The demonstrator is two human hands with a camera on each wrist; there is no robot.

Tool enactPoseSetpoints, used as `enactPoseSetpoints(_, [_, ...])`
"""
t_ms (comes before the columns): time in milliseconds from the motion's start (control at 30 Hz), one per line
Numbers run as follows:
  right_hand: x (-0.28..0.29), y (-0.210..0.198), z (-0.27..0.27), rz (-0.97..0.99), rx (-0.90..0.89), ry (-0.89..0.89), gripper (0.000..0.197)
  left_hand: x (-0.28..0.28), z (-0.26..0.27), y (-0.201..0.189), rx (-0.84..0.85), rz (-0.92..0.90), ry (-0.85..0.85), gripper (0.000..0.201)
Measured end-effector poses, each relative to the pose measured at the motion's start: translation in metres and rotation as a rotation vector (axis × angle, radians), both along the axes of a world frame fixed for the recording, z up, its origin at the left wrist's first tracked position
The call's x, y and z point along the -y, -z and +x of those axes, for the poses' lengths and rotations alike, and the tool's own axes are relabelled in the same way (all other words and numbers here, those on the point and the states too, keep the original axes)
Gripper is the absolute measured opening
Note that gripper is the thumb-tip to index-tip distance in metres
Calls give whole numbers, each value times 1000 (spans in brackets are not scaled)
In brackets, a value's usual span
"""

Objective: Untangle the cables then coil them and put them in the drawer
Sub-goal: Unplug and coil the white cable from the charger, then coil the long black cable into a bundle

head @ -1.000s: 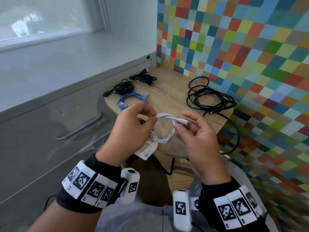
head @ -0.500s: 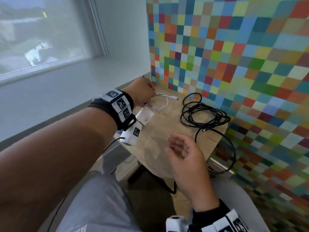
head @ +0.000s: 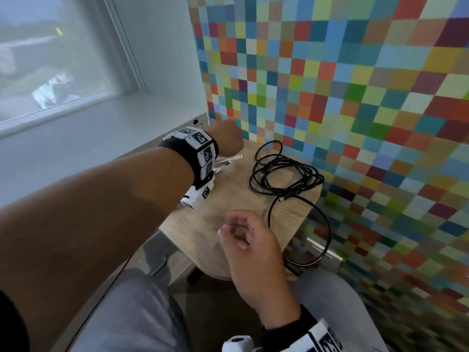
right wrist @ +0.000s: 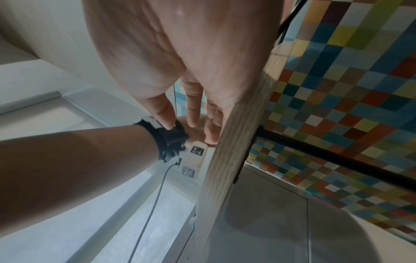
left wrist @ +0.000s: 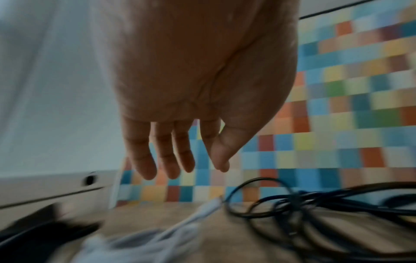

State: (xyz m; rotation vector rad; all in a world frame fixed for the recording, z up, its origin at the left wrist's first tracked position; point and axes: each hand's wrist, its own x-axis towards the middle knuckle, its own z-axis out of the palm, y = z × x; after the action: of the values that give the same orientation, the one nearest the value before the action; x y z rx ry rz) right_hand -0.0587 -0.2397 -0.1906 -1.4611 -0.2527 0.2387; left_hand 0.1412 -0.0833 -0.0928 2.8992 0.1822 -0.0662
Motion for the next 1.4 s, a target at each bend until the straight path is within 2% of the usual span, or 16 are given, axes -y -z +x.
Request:
enactPoseSetpoints(67, [0, 0, 0, -17, 33, 1, 9, 29, -2, 0, -15, 21, 142, 31])
enactPoseSetpoints(167, [1, 0, 0, -43, 88, -18, 14, 71, -6, 3, -113, 73, 262, 22])
enactPoseSetpoints(267, [4, -2, -2, -22, 102, -39, 16, 91, -9, 15, -216, 165, 262, 61])
enactPoseSetpoints(300, [5, -2, -3, -14, 107, -48, 15, 93, -9, 19, -229, 175, 257, 65])
enactPoseSetpoints(433, [14, -6, -6, 69, 102, 0, 18, 93, -21, 21, -276, 139, 243, 37])
enactPoseSetpoints(500, [23, -16, -10, 81, 177, 102, 14, 91, -39, 15, -237, 44, 243, 33])
enactPoseSetpoints(600, [47, -43, -16, 146, 430, 323, 15, 82, -82, -1, -77, -135, 227, 37])
enactPoseSetpoints(700, [72, -60, -11, 25, 636, 471, 16, 62, -140, -13, 127, -267, 198, 38])
enactPoseSetpoints(733, [79, -59, -7, -46, 631, 498, 18, 55, -161, -14, 187, -331, 190, 40])
enactPoseSetpoints(800, [85, -56, 1, -127, 491, 454, 31, 42, -200, -14, 291, -500, 159, 45])
enactPoseSetpoints(900, [74, -55, 5, -42, 164, 159, 51, 22, -228, -2, 417, -698, 79, 43])
enactPoseSetpoints(967, [60, -54, 1, 30, 58, 29, 45, 10, -232, 7, 472, -786, -39, 34])
enactPoseSetpoints(1067, [40, -54, -7, 26, 83, 32, 13, -5, -240, 17, 515, -868, -124, 29])
enactPoseSetpoints(1167, [30, -52, -9, 111, 24, 78, 17, -14, -253, 24, 552, -961, -141, 27])
enactPoseSetpoints(1267, [23, -53, -14, 245, -96, 43, 10, -21, -262, 32, 610, -961, -150, 29])
enactPoseSetpoints(1400, [16, -47, -19, 328, -159, 27, 21, -37, -273, 35, 583, -930, -57, 28])
